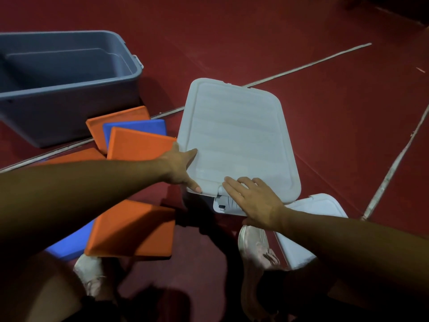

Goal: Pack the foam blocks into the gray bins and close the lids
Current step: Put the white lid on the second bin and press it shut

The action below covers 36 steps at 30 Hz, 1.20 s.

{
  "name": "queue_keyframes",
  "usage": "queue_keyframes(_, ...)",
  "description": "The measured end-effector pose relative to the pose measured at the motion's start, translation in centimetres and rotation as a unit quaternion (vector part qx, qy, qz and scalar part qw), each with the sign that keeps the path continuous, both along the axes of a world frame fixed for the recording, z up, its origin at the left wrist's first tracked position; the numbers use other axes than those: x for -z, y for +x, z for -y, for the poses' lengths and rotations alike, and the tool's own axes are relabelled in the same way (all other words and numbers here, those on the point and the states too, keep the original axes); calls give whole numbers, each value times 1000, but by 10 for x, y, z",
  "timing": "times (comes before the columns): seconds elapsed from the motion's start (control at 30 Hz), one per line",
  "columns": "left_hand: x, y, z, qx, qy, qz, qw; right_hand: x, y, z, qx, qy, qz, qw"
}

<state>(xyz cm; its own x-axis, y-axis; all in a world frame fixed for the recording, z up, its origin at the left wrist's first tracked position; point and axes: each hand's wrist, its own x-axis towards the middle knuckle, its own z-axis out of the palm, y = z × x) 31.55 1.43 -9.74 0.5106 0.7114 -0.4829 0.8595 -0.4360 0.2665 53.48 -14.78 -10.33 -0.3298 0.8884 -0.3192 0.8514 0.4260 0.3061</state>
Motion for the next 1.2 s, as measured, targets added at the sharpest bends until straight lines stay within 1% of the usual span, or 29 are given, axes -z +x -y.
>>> queue_keyframes(0.1,-1,-1,-1,3,0,6,1000,3,-1,-3,11,40,13,999)
queue_keyframes(0.23,-3,-2,0,11,4,-1,1000,-1,1,-8,1,6,7,1000)
queue_keyframes(0.3,-4,-2,1,14,6,-7,1000,-8,8,-11,-13,10,-45,999)
queue_keyframes(0.37,-6,-2,1,19,8,-15,1000,-11,18,-14,9,31,-140,990)
queue_keyframes(0.4,-6,-2,2,20,9,-19,1000,-11,23,-16,21,36,-175,984)
queue_keyframes(0.43,-7,-1,2,21,10,-22,999,-12,27,-18,31,32,-191,981)
queue_keyframes(0.53,-8,-1,2,20,5,-22,1000,-10,30,-23,43,10,-192,980)
queue_keyframes(0.63,-7,-2,2,17,1,-20,1000,-14,27,-26,84,-8,-200,976)
queue_keyframes(0.97,-9,0,2,12,-1,-19,1000,-13,21,-32,138,-22,-178,974)
queue_keyframes(1.13,-8,-1,3,4,-6,-21,1000,-19,20,-38,211,-25,-242,947)
queue_keyframes(1.2,-9,0,3,4,-9,-23,1000,-25,22,-41,236,-33,-288,927)
